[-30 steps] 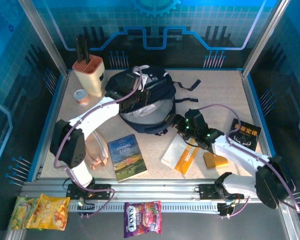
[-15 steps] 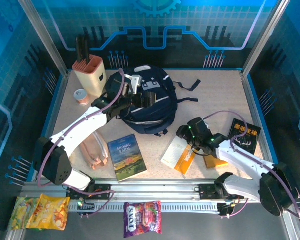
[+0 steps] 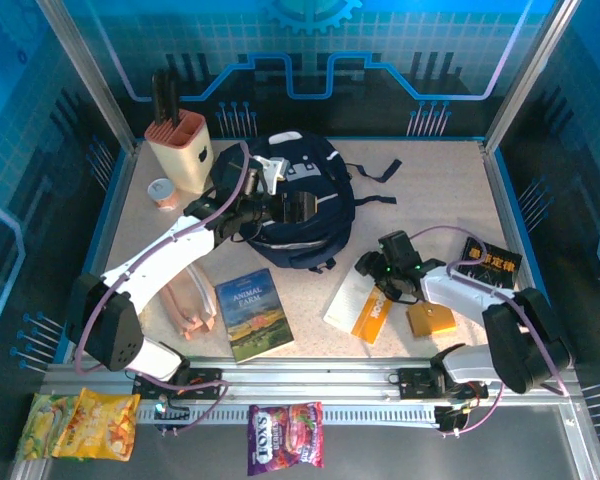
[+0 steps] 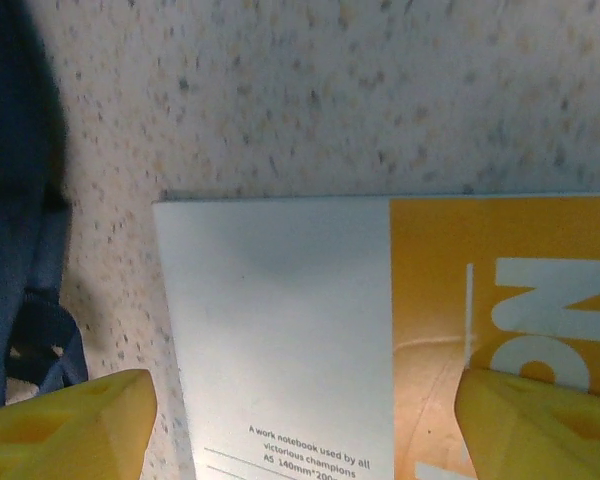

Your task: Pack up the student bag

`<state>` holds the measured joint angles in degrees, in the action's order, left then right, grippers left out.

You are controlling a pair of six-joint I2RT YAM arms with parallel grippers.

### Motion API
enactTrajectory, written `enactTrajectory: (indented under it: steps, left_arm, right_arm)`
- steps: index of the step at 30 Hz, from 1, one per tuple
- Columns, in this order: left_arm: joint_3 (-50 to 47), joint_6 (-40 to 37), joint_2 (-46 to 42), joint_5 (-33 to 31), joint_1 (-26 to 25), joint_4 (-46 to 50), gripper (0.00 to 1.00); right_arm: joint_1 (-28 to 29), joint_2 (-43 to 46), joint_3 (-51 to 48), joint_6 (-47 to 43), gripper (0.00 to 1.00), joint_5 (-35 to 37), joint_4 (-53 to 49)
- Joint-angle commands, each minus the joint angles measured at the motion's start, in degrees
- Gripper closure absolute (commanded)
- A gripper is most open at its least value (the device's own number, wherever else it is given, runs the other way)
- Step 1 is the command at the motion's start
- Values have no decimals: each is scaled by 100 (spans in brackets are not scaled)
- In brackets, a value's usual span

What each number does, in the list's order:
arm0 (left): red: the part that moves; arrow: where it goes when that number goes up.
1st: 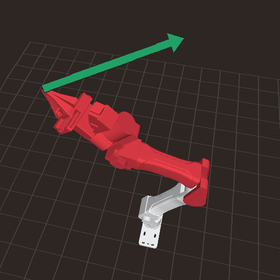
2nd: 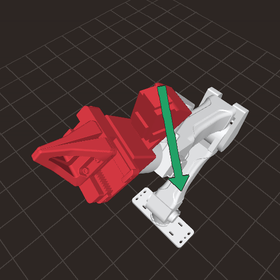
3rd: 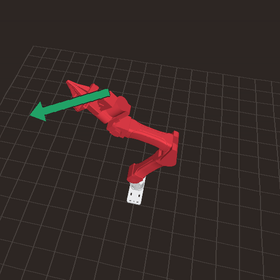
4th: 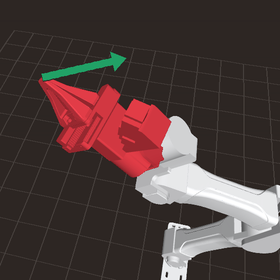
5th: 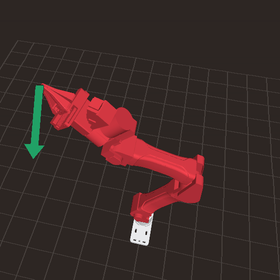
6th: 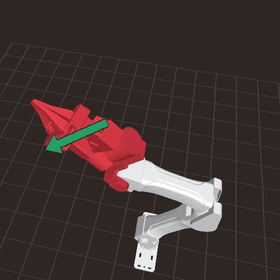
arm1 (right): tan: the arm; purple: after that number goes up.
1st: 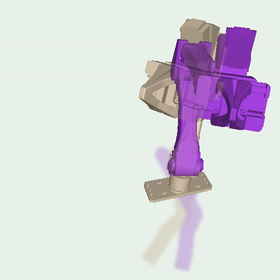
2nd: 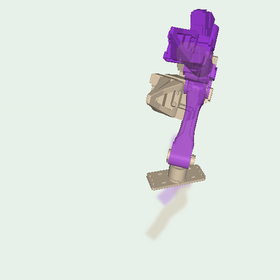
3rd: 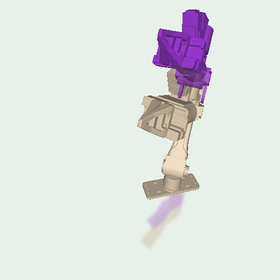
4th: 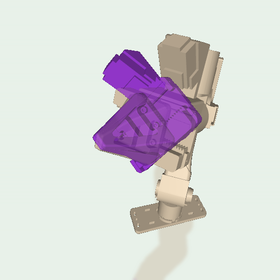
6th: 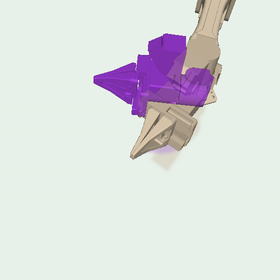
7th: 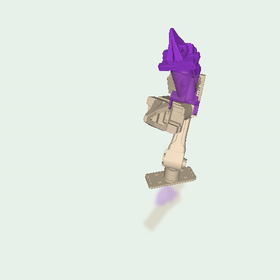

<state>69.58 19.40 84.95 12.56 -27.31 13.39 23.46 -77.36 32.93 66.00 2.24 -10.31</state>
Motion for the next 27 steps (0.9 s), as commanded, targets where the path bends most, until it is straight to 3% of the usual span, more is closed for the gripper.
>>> enactTrajectory:
  steps: [1, 10, 15, 21, 27]
  left_arm:
    - [1, 148, 97, 253, -62, -12, 1]
    - [325, 493, 837, 468, -636, 23, 1]
    - [686, 831, 1504, 546, -1156, 65, 3]
    - [1389, 1180, 2425, 407, -1659, 343, 14]
    - [2107, 1330, 3227, 95, -1896, 895, 29]
  right_arm:
    - [-348, -323, 178, -498, 20, 5, 22]
    - [-1178, -1362, 1329, -1849, 24, -586, -163]
    - [-1307, -1031, 1573, -2241, 26, -609, -477]
    - [-1357, -331, 1149, -2201, 28, -527, -699]
    - [-1459, -171, 678, -2027, 35, -759, -750]
